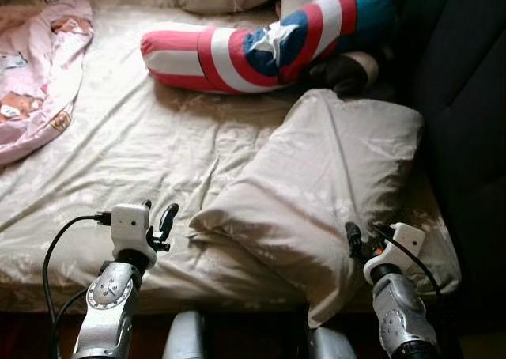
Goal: Clean up the room
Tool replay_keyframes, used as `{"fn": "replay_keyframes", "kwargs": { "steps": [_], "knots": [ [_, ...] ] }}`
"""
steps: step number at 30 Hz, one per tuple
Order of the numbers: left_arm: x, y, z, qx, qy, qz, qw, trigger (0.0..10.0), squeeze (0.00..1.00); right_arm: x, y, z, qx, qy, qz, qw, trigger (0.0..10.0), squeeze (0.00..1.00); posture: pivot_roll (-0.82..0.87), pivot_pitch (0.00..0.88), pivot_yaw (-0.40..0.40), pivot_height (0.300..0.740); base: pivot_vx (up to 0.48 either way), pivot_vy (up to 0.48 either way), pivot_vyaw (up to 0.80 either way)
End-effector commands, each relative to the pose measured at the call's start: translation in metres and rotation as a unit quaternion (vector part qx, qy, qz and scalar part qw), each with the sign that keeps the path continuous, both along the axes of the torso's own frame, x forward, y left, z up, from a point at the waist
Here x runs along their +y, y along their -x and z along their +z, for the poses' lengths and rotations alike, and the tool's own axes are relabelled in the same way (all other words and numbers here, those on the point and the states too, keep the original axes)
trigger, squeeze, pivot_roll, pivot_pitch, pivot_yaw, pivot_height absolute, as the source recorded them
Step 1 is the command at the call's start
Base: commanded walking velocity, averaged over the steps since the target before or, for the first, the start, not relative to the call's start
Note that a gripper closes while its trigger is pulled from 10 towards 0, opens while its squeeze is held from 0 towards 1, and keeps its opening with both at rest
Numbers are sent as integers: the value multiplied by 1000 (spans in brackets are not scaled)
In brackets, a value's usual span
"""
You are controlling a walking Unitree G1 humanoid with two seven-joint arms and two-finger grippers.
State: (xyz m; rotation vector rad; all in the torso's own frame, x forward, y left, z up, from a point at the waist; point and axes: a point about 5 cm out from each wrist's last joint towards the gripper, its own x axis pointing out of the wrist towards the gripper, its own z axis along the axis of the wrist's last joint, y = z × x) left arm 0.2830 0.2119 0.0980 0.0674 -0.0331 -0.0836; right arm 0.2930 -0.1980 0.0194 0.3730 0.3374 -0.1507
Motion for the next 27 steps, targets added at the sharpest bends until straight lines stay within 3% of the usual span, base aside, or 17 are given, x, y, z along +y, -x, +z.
{"fn": "replay_keyframes", "kwargs": {
  "steps": [1,2,3,4,8,16,24,27],
  "knots": [
    [5,4,-1,6,-3,4,1000,10000,0,-10,5,-9,37,10,-8,999,10000,898,43,240,-25,632,0,0,0],
    [5,4,-1,5,-3,5,1000,10000,0,-11,5,-9,40,8,-13,999,10000,506,50,245,-22,632,0,0,0],
    [6,4,0,5,-3,5,1000,10000,0,-12,5,-9,40,5,-17,999,10000,506,50,245,-22,632,0,0,0],
    [6,5,0,5,-3,5,1000,10000,0,-13,4,-10,42,-5,-19,999,10000,0,54,249,-18,632,0,0,0],
    [8,6,1,5,-6,5,1000,10000,0,-13,1,-10,49,-20,-14,999,10000,0,65,248,-13,632,0,0,0],
    [10,8,5,1,-11,0,1000,10000,0,2,5,-26,91,-139,-1,986,10000,0,87,238,6,632,0,0,0],
    [12,9,9,2,-18,-5,1000,10000,0,21,17,-39,121,-181,57,974,10000,0,94,248,22,632,0,0,0],
    [12,9,9,3,-19,-6,1000,10000,0,25,21,-43,133,-175,73,973,10000,0,96,253,25,632,0,0,0]
  ]
}}
